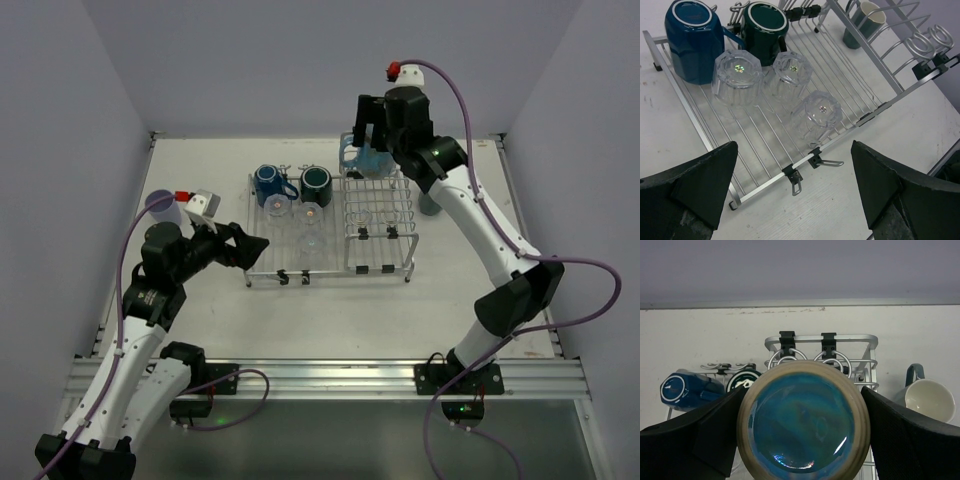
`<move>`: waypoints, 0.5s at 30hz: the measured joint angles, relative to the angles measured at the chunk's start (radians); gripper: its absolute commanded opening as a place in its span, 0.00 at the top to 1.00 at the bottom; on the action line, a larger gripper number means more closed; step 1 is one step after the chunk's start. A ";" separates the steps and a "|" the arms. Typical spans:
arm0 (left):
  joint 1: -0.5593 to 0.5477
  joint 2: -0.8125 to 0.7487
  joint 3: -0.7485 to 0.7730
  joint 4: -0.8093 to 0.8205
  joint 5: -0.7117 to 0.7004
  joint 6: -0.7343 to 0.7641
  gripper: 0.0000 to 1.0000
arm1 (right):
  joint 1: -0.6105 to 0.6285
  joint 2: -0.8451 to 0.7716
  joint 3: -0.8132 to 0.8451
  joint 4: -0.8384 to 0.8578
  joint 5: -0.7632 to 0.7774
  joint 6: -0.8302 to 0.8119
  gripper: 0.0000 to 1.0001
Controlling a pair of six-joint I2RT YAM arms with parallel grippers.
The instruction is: Unload the cups from the dish rack
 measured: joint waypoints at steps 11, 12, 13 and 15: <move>0.000 0.041 0.000 0.097 0.110 -0.099 0.00 | -0.001 -0.067 -0.062 0.010 -0.006 0.051 0.89; 0.000 0.047 0.000 0.110 0.122 -0.111 0.00 | -0.002 -0.080 -0.076 0.012 -0.010 0.060 0.89; 0.000 0.053 0.000 0.129 0.138 -0.127 0.00 | -0.003 -0.091 -0.085 0.012 -0.014 0.067 0.89; 0.000 0.063 0.000 0.183 0.172 -0.166 0.00 | -0.008 -0.119 -0.108 0.019 -0.032 0.090 0.89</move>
